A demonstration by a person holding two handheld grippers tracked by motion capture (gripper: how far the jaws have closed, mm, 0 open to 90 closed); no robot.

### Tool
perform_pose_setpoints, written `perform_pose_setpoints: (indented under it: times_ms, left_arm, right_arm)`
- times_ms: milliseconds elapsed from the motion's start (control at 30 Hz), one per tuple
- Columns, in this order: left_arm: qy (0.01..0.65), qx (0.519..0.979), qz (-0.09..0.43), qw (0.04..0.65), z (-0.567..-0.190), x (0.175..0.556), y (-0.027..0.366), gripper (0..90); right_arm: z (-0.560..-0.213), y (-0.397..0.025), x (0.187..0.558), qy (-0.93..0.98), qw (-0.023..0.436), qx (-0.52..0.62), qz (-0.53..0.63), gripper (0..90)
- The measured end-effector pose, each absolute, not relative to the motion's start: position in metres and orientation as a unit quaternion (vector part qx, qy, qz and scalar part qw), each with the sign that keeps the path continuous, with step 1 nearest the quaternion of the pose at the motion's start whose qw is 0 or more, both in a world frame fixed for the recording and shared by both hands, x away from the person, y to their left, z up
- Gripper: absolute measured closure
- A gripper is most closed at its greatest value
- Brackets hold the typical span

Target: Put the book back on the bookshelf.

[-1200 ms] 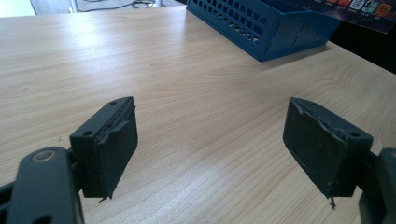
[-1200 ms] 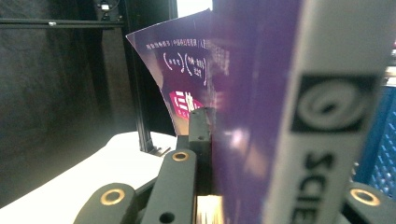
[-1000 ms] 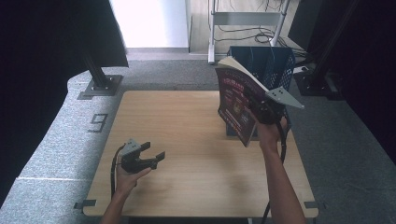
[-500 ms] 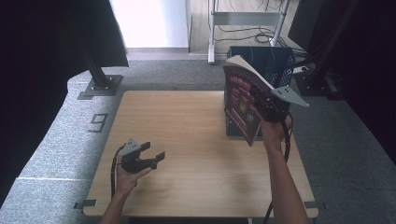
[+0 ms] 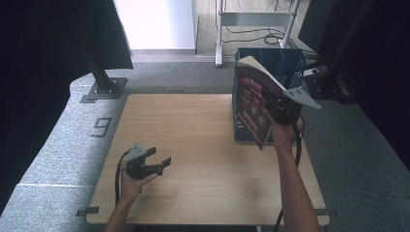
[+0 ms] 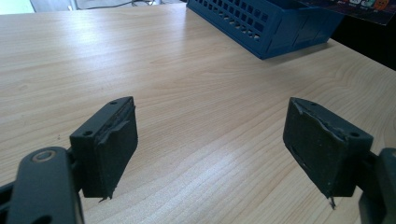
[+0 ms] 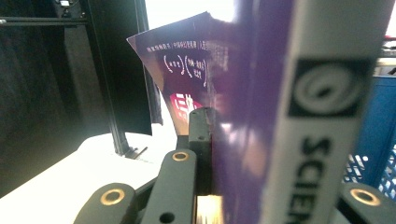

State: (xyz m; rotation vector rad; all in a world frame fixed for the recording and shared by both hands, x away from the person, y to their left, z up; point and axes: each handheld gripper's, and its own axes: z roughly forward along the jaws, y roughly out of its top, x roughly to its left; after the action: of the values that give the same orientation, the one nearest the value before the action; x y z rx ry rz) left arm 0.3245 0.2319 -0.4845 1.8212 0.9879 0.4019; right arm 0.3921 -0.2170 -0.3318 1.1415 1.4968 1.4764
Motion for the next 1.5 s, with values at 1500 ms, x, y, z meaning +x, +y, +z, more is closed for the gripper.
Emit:
perform_pose_setpoints:
  times_ms: [1500]
  left_arm:
    - [0.404,0.762,0.160,0.481,-0.493,0.326,0.231,17.8]
  right_arm:
    - [-0.344,-0.218,0.447,0.556,0.386,0.484,0.554,81.9]
